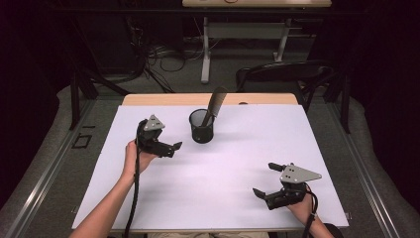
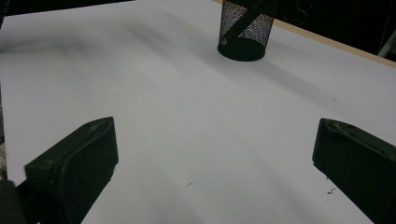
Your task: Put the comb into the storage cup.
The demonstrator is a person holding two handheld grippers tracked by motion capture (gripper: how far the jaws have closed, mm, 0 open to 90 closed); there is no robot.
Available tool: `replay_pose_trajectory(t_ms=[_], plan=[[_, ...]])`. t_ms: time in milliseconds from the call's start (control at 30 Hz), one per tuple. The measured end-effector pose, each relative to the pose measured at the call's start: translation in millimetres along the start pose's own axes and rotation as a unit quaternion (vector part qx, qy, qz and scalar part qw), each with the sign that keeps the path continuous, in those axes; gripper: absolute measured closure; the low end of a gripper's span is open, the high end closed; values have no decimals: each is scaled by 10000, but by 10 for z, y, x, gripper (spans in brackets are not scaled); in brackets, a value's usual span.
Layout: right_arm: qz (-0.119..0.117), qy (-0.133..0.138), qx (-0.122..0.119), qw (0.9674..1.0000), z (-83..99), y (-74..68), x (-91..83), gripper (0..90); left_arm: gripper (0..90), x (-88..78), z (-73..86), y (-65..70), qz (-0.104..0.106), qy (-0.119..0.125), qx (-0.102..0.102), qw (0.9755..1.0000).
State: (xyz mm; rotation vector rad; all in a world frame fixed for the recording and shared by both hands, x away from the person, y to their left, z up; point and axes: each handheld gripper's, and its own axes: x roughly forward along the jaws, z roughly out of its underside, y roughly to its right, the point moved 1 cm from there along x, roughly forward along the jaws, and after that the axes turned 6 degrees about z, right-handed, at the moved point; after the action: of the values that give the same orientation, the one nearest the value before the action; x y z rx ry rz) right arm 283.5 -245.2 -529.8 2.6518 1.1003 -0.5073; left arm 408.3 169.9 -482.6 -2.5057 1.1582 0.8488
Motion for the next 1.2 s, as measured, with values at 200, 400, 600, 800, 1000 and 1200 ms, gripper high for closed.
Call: replay_pose_trajectory(t_ms=[200,400,600,800,1000,1200], plan=[[10,11,-18,10000,-1,2,-3,0,0,-79,93,36,-41,14,-1,10000],[5,-6,1,10000,0,1,-1,0,0,-142,168,58,-66,12,-31,10000],[13,1,-1,10000,1,3,-5,0,0,-213,226,87,-112,-19,-10,9999],[18,13,-5,10000,0,3,-7,0,0,-265,317,114,-152,-29,-43,9999],[29,-4,4,10000,2,4,-6,0,0,-357,397,143,-223,68,-78,9997],[39,-17,-4,10000,2,6,-2,0,0,-462,454,206,-273,123,-39,9995]])
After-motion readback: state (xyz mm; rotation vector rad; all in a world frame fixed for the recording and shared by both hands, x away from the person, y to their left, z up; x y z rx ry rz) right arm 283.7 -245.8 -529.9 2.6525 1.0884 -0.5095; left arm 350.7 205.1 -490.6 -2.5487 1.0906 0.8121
